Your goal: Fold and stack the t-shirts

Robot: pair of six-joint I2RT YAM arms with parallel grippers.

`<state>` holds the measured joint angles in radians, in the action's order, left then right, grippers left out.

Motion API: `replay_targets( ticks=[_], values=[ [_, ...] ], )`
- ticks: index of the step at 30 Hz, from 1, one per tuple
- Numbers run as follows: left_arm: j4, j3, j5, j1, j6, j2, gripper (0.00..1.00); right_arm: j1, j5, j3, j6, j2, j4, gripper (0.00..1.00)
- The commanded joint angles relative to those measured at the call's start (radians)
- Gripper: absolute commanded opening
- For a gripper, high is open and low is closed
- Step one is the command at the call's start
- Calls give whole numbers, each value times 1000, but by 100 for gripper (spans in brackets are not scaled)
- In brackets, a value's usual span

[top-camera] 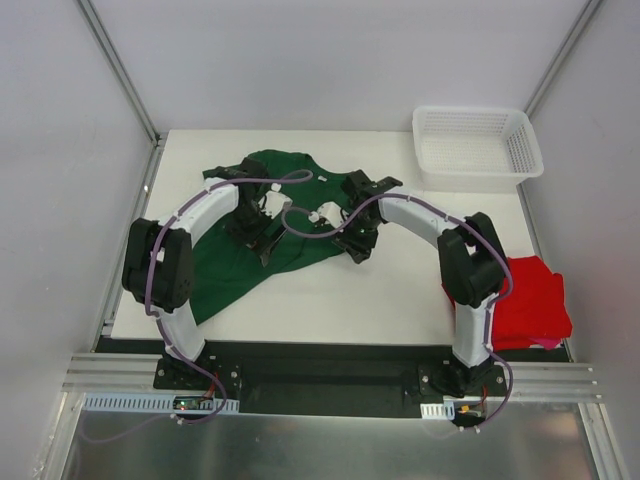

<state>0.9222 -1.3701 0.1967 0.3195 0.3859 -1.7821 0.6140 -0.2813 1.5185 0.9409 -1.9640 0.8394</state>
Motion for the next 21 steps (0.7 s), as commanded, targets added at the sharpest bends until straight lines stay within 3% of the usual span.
replay_targets(
  ticks=[1, 11, 21],
  values=[
    [4, -10, -34, -39, 10, -5, 99, 20, 11, -11, -5, -10, -109, 42],
    [3, 9, -37, -43, -4, 15, 99, 39, 155, -23, 41, -30, -229, 42],
    [3, -6, -51, -43, -2, 7, 99, 41, 159, -1, 75, -93, -177, 41]
  ],
)
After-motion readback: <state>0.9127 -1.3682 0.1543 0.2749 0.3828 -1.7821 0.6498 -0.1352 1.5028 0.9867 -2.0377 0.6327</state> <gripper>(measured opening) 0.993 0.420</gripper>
